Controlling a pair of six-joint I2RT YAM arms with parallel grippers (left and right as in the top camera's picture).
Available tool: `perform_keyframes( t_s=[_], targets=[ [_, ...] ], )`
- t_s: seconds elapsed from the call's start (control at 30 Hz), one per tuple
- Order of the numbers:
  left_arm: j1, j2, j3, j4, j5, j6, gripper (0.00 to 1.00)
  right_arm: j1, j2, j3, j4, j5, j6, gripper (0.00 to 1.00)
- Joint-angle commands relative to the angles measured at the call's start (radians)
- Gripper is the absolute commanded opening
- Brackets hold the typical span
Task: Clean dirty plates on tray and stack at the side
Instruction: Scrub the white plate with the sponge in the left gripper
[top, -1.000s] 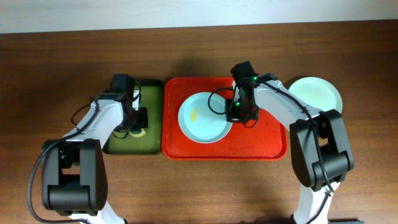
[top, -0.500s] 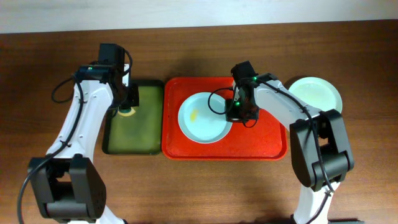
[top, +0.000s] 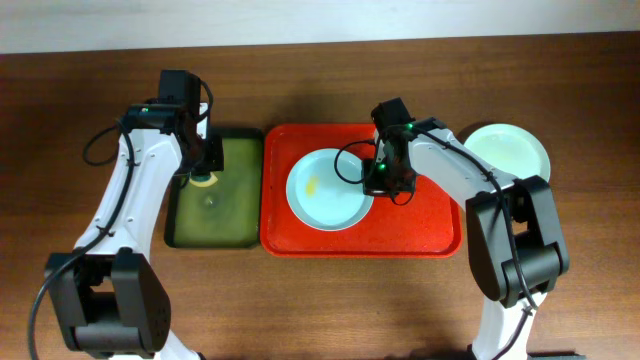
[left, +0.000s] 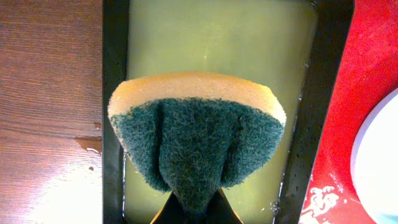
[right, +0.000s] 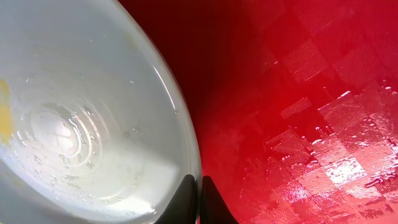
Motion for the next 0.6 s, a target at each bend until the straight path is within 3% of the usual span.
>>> perform_keyframes(
  t_s=[0.0, 0.23, 0.57],
  targets=[
    [-0.002, -0.018, 0.013, -0.001, -0.011, 0.015, 0.0, 0.006, 0.009, -0.008, 0.0, -0.034, -0.007, 0.04],
    [-0.081, -0.015, 0.013, 0.0, 0.14, -0.007, 0.0, 0.007, 0.009, -0.008, 0.007, -0.084, -0.002, 0.04],
    [-0.35, 0.105, 0.012, 0.13, 0.136, -0.075, 0.0, 0.036, 0.009, -0.008, 0.005, -0.103, 0.0, 0.05]
  ],
)
